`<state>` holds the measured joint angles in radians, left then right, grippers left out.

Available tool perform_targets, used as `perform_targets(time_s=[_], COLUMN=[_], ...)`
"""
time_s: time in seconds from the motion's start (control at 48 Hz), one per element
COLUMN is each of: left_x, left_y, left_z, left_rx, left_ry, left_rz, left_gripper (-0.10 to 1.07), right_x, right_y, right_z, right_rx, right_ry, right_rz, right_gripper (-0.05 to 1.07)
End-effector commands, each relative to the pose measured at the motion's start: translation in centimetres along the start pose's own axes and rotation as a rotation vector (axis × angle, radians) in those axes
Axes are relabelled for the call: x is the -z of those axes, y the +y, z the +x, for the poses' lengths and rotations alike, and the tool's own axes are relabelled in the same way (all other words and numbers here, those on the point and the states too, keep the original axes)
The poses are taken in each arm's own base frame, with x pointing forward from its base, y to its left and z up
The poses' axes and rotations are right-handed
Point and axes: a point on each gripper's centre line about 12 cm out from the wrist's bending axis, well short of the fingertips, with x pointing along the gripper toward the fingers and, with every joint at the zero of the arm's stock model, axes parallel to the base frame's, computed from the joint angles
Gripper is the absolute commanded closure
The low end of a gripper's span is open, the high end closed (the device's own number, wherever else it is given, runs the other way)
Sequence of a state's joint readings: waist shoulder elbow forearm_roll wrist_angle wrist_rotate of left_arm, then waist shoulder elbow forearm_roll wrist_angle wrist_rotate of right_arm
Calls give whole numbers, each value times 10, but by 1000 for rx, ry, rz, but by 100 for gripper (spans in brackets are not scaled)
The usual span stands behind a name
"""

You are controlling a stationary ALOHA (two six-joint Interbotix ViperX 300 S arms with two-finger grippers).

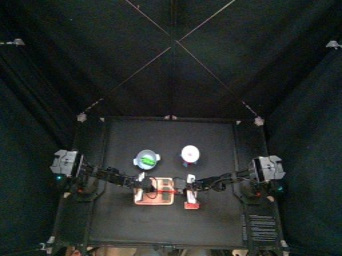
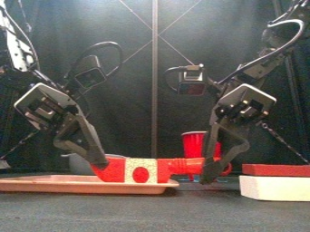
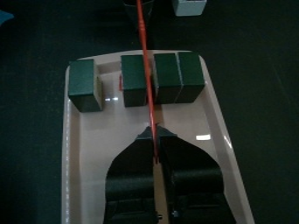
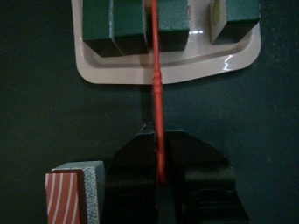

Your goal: Cut sushi roll

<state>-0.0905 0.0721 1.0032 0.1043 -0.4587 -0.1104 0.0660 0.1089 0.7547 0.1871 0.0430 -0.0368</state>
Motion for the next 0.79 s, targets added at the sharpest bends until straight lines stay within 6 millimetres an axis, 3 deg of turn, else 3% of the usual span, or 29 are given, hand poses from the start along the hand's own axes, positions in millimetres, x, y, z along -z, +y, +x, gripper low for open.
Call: perform_targets(time_s=[0.0, 0.771], left_x=[-6, -21], left_y=[2, 14], left_z=[2, -2], left_rx=[-4, -35], left_ry=[-16, -64], left_rz=[-2, -11], left_gripper=[68, 68], right_x=[-11, -22], right_y=[0, -20], right_z=[-4, -11], right_rx=[-2, 31], right_ry=[-35, -70], right_rz=[2, 37], right_gripper=[67, 67])
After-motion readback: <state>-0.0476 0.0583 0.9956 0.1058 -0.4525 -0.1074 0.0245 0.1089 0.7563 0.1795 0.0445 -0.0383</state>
